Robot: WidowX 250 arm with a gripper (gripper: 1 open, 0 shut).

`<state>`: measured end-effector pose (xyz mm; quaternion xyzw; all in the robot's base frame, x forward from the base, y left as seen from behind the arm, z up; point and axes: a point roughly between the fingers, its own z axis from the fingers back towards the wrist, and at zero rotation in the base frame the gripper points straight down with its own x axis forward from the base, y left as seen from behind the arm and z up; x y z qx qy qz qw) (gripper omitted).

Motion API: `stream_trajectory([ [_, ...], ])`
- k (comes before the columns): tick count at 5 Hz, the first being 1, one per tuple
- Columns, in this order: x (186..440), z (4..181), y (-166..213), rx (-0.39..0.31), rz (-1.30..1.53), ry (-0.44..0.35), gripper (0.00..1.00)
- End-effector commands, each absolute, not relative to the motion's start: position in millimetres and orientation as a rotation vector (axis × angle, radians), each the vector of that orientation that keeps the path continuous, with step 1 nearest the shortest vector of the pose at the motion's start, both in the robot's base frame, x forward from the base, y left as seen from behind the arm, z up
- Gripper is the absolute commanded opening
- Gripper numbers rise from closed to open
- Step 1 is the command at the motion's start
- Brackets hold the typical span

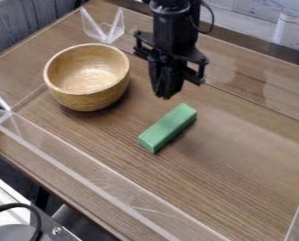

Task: Put the green block in the brown bowl

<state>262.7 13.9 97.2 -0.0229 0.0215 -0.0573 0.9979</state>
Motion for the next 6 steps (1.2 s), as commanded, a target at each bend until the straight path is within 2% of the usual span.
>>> stream_trajectory([
  [1,268.1,104.7,15.0,-0.049,-0.117,0.0,1.0],
  [2,268.3,100.7,14.8,-0.054,-0.118,0.006,1.0],
  [3,269.4,89.6,15.7,-0.053,-0.119,0.018,1.0],
  [6,266.4,48.4,16.9,-0.055,-0.127,0.049,1.0],
])
